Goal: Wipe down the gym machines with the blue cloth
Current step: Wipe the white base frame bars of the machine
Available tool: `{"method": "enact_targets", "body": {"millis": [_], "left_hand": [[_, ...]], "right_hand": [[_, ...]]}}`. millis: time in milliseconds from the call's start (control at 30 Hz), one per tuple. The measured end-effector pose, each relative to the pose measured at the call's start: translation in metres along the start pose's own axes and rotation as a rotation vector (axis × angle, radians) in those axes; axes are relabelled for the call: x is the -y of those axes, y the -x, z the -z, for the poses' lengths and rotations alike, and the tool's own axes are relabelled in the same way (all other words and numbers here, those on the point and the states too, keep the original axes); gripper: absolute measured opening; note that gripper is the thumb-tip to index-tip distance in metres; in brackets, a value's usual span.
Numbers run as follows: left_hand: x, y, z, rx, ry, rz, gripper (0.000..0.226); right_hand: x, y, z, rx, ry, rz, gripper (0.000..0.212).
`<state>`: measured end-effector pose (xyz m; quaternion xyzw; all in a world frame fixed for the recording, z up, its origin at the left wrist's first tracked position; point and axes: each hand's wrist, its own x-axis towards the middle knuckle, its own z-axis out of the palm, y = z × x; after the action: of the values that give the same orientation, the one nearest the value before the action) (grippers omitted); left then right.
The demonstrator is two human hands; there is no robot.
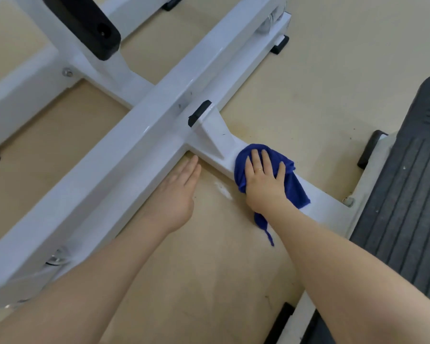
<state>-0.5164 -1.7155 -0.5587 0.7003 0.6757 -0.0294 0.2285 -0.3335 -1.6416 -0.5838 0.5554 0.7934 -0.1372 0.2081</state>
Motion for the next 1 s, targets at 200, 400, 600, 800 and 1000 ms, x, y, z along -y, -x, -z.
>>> {"method": "enact_targets", "body": {"millis": [200,400,600,800,1000], "left_hand": [[0.006,0.011,0.016,-0.063,-0.007,0.064,0.075],[0.013,0.026,0.029,-0.157,-0.015,0.088,0.075],[0.024,0.065,0.042,-0.261,-0.110,0.111,0.070],[0.032,0.085,0.061,-0.247,-0.093,0.270,0.078],[0.015,0.093,0.101,-0.170,-0.127,0.158,0.075]], "right_hand": [[0.005,0.009,-0.006,-0.012,0.045,0.078,0.073],[0.030,0.006,0.009,-0.059,-0.323,0.074,0.065],[0.081,-0.012,0.035,-0.019,-1.203,-0.147,0.063],[0.059,0.009,0.062,0.079,-1.269,0.147,0.059],[0.069,0.058,0.110,0.129,-1.303,0.050,0.049]]}}
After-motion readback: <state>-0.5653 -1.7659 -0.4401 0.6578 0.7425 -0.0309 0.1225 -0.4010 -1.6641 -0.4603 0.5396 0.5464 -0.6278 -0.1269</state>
